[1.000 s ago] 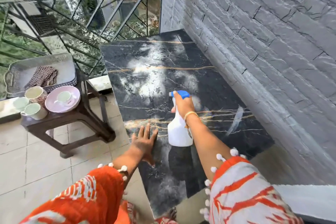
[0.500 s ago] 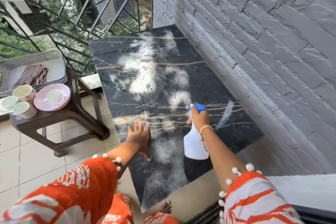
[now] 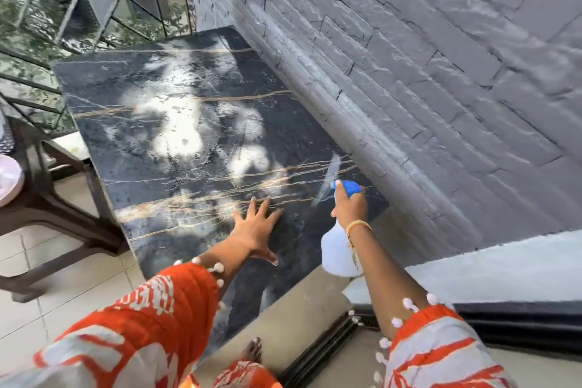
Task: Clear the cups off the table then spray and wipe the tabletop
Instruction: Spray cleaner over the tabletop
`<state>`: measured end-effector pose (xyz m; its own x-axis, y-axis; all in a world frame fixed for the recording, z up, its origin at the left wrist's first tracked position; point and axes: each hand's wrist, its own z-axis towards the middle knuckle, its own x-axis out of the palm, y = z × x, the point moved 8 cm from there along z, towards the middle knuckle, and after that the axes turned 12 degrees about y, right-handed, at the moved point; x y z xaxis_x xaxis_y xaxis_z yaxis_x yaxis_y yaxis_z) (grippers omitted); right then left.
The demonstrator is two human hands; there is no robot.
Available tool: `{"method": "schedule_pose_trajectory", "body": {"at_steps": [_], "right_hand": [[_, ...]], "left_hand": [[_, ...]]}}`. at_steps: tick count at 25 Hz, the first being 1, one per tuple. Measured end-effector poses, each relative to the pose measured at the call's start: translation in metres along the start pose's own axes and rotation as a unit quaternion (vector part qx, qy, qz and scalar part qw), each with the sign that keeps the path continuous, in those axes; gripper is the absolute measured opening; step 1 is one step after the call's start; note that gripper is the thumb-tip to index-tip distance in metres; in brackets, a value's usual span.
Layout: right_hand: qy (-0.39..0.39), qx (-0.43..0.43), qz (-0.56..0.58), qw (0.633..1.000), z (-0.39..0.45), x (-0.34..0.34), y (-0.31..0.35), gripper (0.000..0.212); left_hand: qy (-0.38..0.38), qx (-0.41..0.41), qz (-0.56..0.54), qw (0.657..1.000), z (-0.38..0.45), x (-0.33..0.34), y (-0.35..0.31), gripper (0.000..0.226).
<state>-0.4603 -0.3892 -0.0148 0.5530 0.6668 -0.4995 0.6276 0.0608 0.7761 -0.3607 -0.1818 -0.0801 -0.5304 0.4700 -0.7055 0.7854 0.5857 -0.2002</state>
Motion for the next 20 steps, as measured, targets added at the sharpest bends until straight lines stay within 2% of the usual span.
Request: {"method": "schedule_pose_trajectory", "body": {"at_steps": [2, 4, 8, 12, 14, 20], "right_hand": [[0.042, -0.002, -0.013, 0.999, 0.010, -0.004, -0.005, 0.049], [0.051, -0.011, -0.014, 0.999, 0.017, -0.011, -0.007, 0.045], [-0.058, -0.015, 0.034, 0.998, 0.022, -0.046, 0.002, 0.041], [-0.054, -0.013, 0.050, 0.997, 0.028, -0.053, 0.008, 0.045], [-0.083, -0.003, 0.057, 0.995, 0.026, -0.058, 0.007, 0.050], [-0.121, 0.021, 0.077, 0.989, 0.007, -0.070, -0.019, 0.039]], "left_hand": [[0.025, -0.009, 0.021, 0.999, 0.009, 0.002, -0.005, 0.140], [0.053, -0.021, 0.022, 0.998, 0.016, 0.003, -0.006, 0.144], [0.083, -0.039, 0.021, 0.996, 0.017, 0.003, -0.008, 0.147], [0.095, -0.044, 0.013, 0.994, 0.019, 0.001, -0.011, 0.149], [0.104, -0.051, 0.011, 0.993, 0.019, -0.002, -0.012, 0.150], [0.117, -0.055, 0.000, 0.992, 0.021, -0.004, -0.014, 0.152]]}}
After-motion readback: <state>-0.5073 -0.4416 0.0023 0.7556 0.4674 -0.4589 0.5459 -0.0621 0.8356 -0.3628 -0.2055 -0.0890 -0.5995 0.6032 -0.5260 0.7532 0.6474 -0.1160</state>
